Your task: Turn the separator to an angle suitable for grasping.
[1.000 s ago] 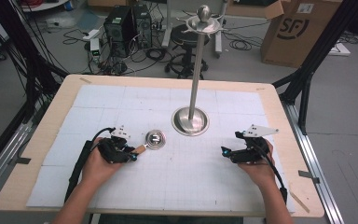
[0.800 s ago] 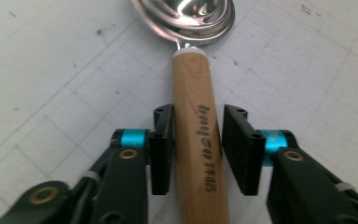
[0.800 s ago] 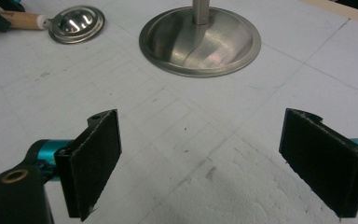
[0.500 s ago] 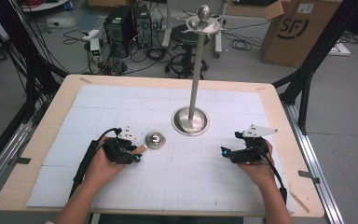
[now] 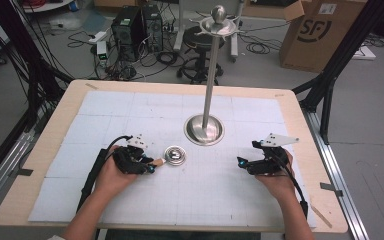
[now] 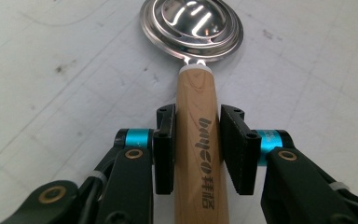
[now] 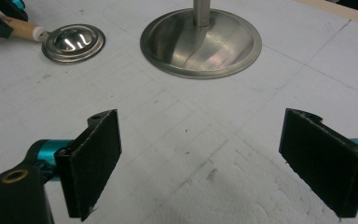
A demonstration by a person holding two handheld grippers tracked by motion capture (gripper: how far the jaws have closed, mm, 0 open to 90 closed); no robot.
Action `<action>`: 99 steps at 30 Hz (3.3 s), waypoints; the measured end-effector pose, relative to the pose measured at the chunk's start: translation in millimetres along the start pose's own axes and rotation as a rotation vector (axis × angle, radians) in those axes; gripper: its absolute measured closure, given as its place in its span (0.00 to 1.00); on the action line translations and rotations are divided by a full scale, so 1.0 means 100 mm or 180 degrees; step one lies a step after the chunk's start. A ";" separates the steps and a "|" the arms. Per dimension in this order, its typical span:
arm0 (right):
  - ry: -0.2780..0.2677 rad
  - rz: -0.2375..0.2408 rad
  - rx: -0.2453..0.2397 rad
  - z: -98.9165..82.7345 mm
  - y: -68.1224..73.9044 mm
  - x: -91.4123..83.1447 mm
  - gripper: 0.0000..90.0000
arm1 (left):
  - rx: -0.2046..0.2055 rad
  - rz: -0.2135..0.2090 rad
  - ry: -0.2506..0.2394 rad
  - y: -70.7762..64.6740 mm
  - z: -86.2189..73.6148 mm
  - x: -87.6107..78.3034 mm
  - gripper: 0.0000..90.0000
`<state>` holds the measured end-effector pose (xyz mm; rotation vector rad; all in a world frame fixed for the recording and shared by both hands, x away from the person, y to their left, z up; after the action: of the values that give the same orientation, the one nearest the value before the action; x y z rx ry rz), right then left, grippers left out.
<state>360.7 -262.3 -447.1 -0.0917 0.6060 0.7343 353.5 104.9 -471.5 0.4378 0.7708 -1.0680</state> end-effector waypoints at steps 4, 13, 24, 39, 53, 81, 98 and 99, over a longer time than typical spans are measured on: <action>0.0000 0.0017 -0.0009 0.01 0.02 0.00 0.13 | 0.0106 -0.0243 -0.0078 -0.09 0.08 0.14 0.75; -0.0033 0.0065 -0.0042 0.03 0.05 -0.02 0.13 | 0.0390 -0.0429 -0.0098 -0.32 0.38 0.44 0.75; 0.0011 0.0076 -0.0093 0.02 0.07 0.00 0.13 | 0.0534 -0.0482 -0.0189 -0.44 0.62 0.68 0.62; 0.0105 0.0110 -0.0202 0.00 0.16 0.03 0.13 | 0.0104 -0.0022 -0.0733 0.03 0.29 -0.21 0.35; 0.0124 0.0249 -0.0356 0.12 0.33 0.07 0.13 | -0.0047 0.0317 -0.1151 0.33 0.06 -0.55 0.10; 0.0564 0.0690 -0.0960 0.52 0.86 0.54 0.16 | 0.0014 0.0224 -0.1186 0.37 -0.01 -0.58 0.02; 0.1171 0.0944 -0.1335 0.44 1.25 1.02 0.24 | -0.0016 0.0201 -0.1205 0.37 0.00 -0.57 0.02; 0.1212 0.0934 -0.1367 0.42 1.25 1.03 0.25 | -0.0014 0.0200 -0.1200 0.37 -0.01 -0.57 0.02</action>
<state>359.3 -94.7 -453.1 -0.5584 0.8255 1.1383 371.4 156.0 -431.0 0.2440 0.4221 -1.0499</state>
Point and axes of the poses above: each handheld gripper's, and its own axes: x roughly forward along the jaws, z roughly out of its top, y roughly to its left, the point moved 6 cm from there along x, roughly forward along the jaws, and after that the axes turned 7 degrees about x, right-handed, at the moved point
